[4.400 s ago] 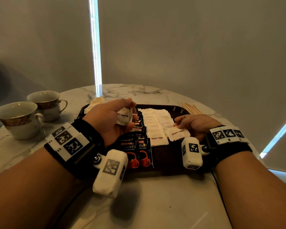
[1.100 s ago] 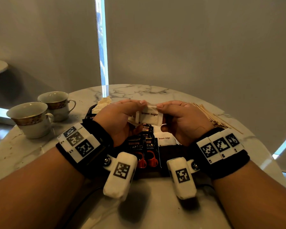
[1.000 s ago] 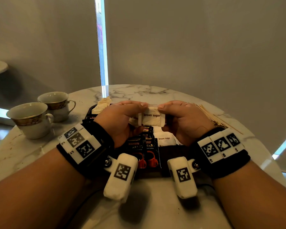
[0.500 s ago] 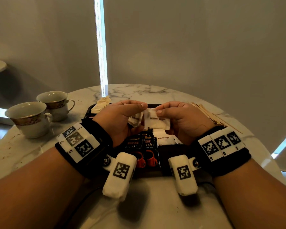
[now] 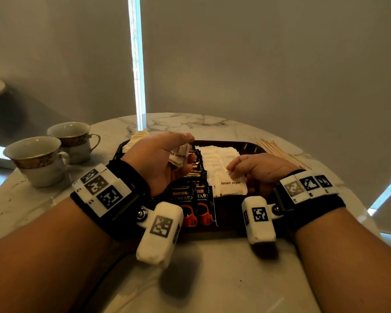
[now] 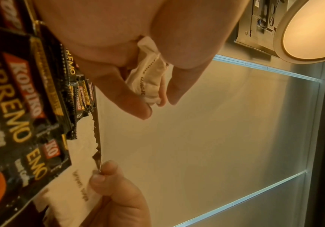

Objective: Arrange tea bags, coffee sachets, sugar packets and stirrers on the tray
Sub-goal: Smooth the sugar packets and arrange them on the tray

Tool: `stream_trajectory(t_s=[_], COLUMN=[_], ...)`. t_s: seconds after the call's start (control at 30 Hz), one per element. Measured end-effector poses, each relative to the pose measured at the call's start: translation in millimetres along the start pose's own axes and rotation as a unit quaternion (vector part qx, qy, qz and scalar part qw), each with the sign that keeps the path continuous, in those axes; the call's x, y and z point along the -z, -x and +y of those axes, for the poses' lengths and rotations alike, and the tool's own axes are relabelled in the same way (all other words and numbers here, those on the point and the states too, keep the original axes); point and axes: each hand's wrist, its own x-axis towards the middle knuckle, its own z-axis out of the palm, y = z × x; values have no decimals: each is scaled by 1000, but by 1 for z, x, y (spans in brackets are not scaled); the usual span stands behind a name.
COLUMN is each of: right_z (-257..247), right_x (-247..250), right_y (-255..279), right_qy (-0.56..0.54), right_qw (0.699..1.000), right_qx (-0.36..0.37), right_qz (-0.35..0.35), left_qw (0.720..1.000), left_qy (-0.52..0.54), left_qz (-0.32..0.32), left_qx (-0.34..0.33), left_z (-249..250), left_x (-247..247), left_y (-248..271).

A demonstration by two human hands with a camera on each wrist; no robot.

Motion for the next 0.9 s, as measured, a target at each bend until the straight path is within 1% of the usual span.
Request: stream_trajectory(t_s=[0.17,0.37,0.5,0.7,0.9], right_z=[-1,-4,-5,-7,-11], right_x=[0,-3,-3,-4,-6], right_y=[3,6,7,8,11], right_qy=[29,60,62,67,62], right_qw=[999,998,998,998,998], right_qx=[-3,0,5,-6,15], right_qz=[-21,-23,-16,-6,22], left_qw=[1000,1000,1000,1000,1000], left_qy=[-6,-5,-3,0,23], left_qz=[4,5,3,5,6], left_qx=[-1,2,2,9,12], left_z=[0,1,1,3,4], left_x=[-1,-1,-4,-5,-6], left_y=[0,0,1,5,7])
